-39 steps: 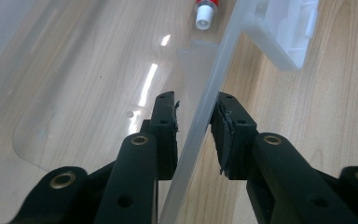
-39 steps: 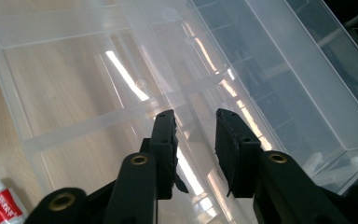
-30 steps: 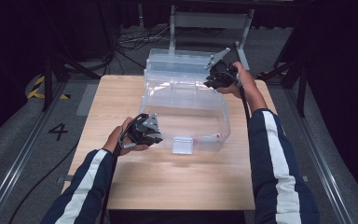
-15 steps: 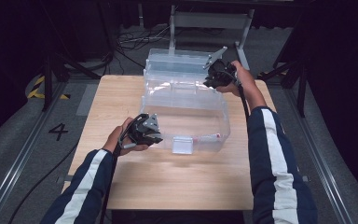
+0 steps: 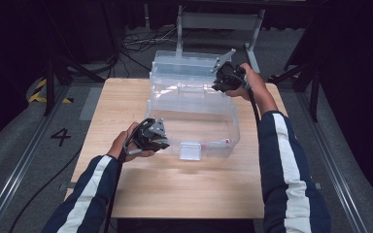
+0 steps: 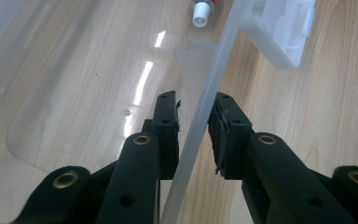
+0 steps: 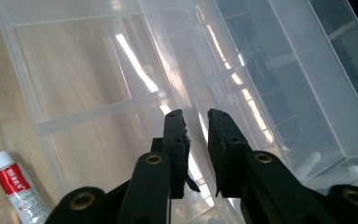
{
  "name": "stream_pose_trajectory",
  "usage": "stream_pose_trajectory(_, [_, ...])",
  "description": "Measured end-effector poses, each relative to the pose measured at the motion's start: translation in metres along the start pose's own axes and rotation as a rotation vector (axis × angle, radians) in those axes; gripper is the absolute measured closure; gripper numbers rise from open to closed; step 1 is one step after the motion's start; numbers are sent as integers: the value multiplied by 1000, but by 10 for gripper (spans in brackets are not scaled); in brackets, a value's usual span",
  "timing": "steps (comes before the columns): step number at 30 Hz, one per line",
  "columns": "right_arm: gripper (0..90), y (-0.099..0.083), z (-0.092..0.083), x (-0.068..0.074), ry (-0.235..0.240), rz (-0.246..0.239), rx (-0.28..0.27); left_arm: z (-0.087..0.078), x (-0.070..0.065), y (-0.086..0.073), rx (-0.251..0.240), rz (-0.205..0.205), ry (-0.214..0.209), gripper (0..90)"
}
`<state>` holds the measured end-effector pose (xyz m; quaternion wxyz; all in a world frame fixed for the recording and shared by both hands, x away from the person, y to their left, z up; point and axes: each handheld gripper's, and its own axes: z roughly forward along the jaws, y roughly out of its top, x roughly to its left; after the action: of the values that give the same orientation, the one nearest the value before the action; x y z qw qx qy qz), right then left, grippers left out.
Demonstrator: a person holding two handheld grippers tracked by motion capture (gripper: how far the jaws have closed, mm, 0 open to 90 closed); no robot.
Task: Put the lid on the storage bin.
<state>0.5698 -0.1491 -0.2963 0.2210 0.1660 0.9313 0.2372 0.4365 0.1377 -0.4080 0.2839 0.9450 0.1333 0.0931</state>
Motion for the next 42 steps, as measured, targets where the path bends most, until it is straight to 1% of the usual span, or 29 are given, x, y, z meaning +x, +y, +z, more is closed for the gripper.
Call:
stream_pose_trajectory(7, [798,1,-2,2,0,-21,8,0,0,-1,-7,-12,-4,725])
stream_pose_trajectory(11, [810,0,-5,3,18,-23,13,0,0,-1,-12,-20,-2,714])
stream_pose_trajectory(16, [815,1,-6,8,-1,-30,10,0,-1,-1,-15,-27,2,705])
stream_pose_trajectory(19, [817,2,-7,10,-6,-46,17,1,-1,-1,-18,-27,6,701])
stream_pose_trajectory(20, [826,3,-7,13,-6,-51,9,1,-1,-1,-17,-35,6,696])
stream_pose_trajectory(22, [832,4,-8,15,-6,-55,0,1,-2,-1,-17,-37,7,693])
stream_pose_trajectory(24, [844,5,-9,17,12,-62,-13,1,-2,-1,-16,-38,8,690])
stream_pose_trajectory(26, [843,7,-10,20,-2,-74,-4,1,-2,-1,-19,-36,16,686])
stream_pose_trajectory(27, [843,8,-11,22,-16,-83,11,1,-3,-1,-17,-40,14,685])
stream_pose_trajectory(29, [844,8,-11,24,-28,-93,14,1,-3,-1,-13,-42,12,683])
stream_pose_trajectory(32, [848,8,-14,27,-22,-109,1,1,-3,-1,-14,-44,18,678])
stream_pose_trajectory(36, [848,8,-15,30,-29,-112,0,1,-3,-1,-14,-46,20,675])
stream_pose_trajectory(42, [850,5,-21,37,-23,-129,-24,2,-4,-1,-16,-53,24,669])
